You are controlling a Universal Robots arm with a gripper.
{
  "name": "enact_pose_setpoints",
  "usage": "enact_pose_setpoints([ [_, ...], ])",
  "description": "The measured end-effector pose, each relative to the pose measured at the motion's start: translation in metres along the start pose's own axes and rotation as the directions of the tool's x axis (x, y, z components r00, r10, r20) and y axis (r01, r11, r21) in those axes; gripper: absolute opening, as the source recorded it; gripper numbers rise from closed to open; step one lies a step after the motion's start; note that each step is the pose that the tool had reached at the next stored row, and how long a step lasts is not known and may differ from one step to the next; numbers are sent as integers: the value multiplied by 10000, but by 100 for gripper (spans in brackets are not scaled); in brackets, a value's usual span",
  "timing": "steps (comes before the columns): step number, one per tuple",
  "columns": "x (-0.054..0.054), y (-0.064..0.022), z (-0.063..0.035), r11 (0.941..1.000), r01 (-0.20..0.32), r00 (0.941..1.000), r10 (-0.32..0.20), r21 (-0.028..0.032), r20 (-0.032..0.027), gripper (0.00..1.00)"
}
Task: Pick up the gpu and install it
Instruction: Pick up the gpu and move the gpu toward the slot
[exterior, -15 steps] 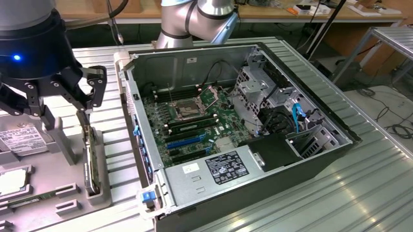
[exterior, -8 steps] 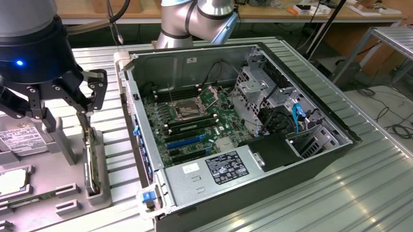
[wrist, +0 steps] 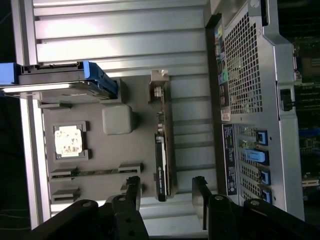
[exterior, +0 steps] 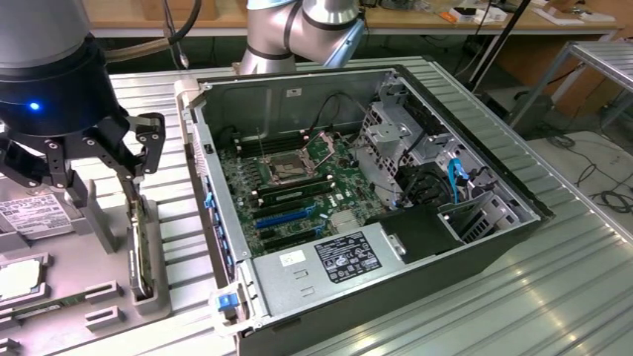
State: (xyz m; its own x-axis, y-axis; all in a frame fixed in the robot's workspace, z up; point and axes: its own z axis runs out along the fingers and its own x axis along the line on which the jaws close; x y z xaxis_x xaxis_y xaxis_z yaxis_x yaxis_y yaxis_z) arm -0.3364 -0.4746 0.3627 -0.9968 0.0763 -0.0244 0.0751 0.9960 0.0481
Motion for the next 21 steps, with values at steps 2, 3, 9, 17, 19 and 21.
enact_pose_setpoints([
  [2,1,-1,15,10000,0,10000,0,-1,-1,54],
  [3,2,-2,33,10000,0,10000,0,-1,0,54],
  [9,7,-5,105,10000,0,10000,0,-1,1,54],
  [17,31,-16,185,10000,1,10000,-1,-1,6,54],
  [19,35,-17,201,10000,0,10000,0,-2,8,54],
  [21,41,-18,217,10000,1,10000,-1,-2,12,54],
])
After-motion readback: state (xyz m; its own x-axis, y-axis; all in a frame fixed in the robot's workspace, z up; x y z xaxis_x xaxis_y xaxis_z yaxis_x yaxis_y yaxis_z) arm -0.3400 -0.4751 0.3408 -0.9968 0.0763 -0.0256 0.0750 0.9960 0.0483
